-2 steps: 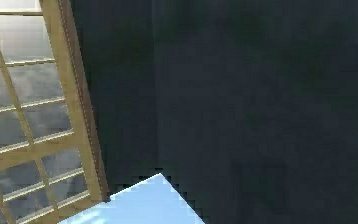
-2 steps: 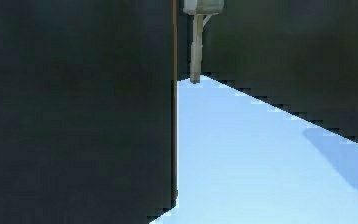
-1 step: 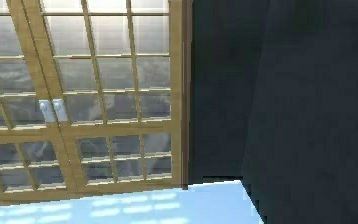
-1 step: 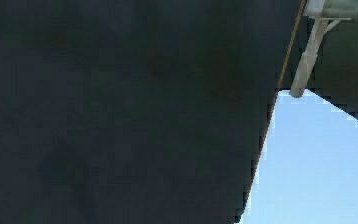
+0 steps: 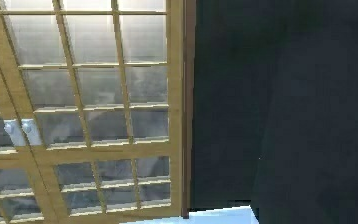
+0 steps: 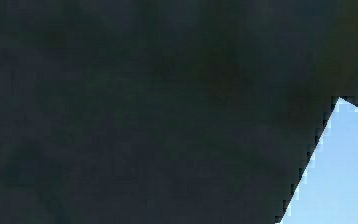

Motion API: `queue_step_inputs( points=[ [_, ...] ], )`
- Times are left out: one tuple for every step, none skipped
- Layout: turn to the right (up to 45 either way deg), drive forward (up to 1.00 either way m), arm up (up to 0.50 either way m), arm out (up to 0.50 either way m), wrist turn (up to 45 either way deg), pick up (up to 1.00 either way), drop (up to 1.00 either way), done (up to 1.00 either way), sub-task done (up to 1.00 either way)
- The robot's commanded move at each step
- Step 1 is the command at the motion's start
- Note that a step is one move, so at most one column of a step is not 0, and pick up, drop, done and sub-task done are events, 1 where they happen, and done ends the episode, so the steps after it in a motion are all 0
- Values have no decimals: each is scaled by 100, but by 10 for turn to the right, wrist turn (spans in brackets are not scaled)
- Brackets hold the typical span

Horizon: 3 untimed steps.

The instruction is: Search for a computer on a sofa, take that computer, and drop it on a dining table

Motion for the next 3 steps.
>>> queue_step_inputs(
  points=[
    [-450,0,0,0,0,0,0,0,0],
    [-180,0,0,0,0,0,0,0,0],
    [0,45,0,0,0,0,0,0,0]
  ],
)
